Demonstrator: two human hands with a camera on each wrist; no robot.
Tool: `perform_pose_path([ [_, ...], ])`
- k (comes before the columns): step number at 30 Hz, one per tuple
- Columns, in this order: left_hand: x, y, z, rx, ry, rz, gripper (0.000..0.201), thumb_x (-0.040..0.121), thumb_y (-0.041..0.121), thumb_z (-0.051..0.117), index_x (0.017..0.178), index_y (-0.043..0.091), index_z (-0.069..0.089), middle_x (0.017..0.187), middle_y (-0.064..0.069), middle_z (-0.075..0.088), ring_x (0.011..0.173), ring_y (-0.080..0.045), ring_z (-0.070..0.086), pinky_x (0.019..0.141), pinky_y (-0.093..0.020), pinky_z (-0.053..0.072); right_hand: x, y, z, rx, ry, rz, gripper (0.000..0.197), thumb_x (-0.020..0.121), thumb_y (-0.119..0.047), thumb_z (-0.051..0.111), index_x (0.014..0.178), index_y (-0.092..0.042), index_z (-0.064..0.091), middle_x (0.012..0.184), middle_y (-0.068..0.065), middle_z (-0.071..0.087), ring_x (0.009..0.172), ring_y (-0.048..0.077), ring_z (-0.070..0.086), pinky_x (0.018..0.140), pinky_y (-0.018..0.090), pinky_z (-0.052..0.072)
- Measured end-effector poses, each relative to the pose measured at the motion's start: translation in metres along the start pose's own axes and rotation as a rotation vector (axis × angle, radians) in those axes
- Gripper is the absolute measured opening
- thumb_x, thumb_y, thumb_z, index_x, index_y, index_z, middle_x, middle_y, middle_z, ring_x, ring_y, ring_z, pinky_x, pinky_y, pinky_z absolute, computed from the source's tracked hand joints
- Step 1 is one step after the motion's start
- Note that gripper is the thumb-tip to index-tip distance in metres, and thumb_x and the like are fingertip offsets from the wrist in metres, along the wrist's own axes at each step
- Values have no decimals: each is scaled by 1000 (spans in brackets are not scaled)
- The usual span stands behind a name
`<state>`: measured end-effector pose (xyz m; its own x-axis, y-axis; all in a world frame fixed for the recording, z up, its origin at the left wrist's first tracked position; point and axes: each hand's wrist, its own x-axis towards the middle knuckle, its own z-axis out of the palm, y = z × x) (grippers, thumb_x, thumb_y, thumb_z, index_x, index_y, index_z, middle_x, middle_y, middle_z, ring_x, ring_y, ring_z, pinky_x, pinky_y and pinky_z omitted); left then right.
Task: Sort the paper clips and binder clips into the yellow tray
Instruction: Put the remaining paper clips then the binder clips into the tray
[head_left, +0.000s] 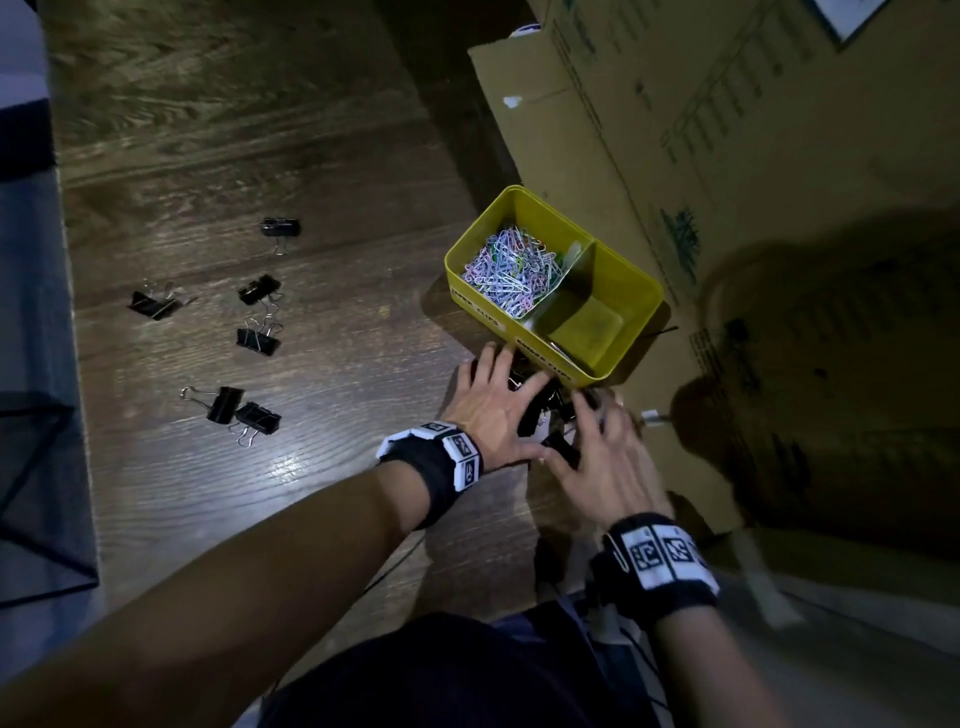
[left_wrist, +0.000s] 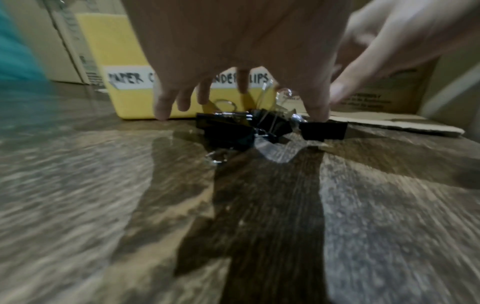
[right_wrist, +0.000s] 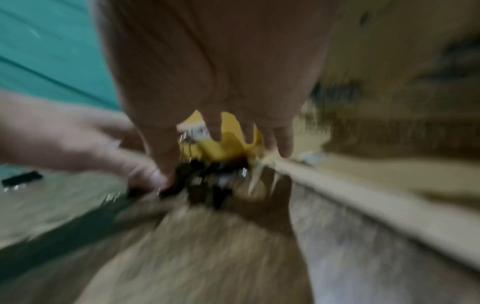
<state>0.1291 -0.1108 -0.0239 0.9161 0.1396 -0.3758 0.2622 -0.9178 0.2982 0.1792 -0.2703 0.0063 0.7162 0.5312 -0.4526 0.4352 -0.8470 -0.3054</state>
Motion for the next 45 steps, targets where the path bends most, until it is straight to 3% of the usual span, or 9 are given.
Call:
perform_pose_path([
  [4, 2, -7, 7, -7, -42, -1, 73, 83, 48, 57, 141, 40, 15, 153, -15, 6, 139, -42, 3, 111, -59, 13, 6, -18, 18, 4, 2, 26, 67, 93, -31, 51, 149, -21, 15, 156, 12, 9, 141, 34, 10, 116, 45, 13],
  [12, -42, -64, 17, -221, 63, 12, 68, 81, 22, 68, 141, 22, 35, 147, -22, 25, 137, -47, 14, 109, -60, 24, 15, -55, 31, 36, -49, -124, 61, 83, -34, 66, 134, -15, 39, 141, 14, 25, 129, 33, 27, 105, 45, 39],
  [15, -69, -86, 20, -200, 170, -28, 76, 69, 29, 79, 135, 25, 42, 139, -24, 38, 121, -45, 39, 101, -54, 38, 18, -73, 37, -39, -91, -227, 61, 80, -35, 66, 131, -10, 43, 139, 15, 27, 127, 33, 29, 106, 44, 37],
  [20, -102, -100, 17, -49, 151, -210, 84, 68, 55, 71, 140, 30, 36, 143, -17, 33, 109, -38, 43, 95, -48, 43, 17, -98, 46, -160, -127, -370, 56, 78, -34, 65, 125, -9, 46, 137, 13, 35, 123, 33, 31, 101, 39, 39],
  [27, -107, -114, 5, -206, 130, -253, 70, 75, 41, 72, 137, 31, 42, 133, -9, 43, 110, -30, 49, 94, -44, 45, 18, -106, 44, -194, -161, -308, 55, 79, -36, 67, 124, -18, 41, 139, 12, 27, 124, 37, 30, 96, 43, 42],
  [32, -107, -123, -6, -324, 160, -163, 42, 81, 25, 69, 121, 23, 58, 116, -6, 58, 101, -26, 59, 89, -40, 50, 20, -107, 42, -155, -189, -333, 40, 80, -31, 68, 110, -15, 45, 127, 10, 26, 101, 32, 51, 82, 40, 49],
  [36, -102, -133, -11, -541, 156, -256, 27, 75, 16, 75, 99, 22, 64, 104, -1, 64, 91, -14, 58, 86, -33, 49, 26, -106, 41, -42, -197, -290, 29, 79, -30, 65, 98, -18, 46, 116, 7, 32, 87, 26, 49, 76, 35, 45],
  [42, -106, -141, -19, -1192, 235, -508, 22, 79, -1, 67, 86, 19, 61, 96, -7, 64, 77, -22, 63, 62, -34, 58, 39, -102, 37, 461, -177, -13, 8, 74, -34, 62, 76, -26, 63, 106, 5, 52, 91, 23, 55, 90, 30, 45],
  [45, -113, -147, -22, -1388, 348, -499, 21, 79, -8, 63, 80, 12, 57, 90, -3, 59, 72, -14, 62, 53, -25, 57, 45, -102, 31, 641, -181, 108, 17, 72, -36, 57, 64, -24, 65, 80, 1, 62, 81, 24, 60, 75, 38, 51],
])
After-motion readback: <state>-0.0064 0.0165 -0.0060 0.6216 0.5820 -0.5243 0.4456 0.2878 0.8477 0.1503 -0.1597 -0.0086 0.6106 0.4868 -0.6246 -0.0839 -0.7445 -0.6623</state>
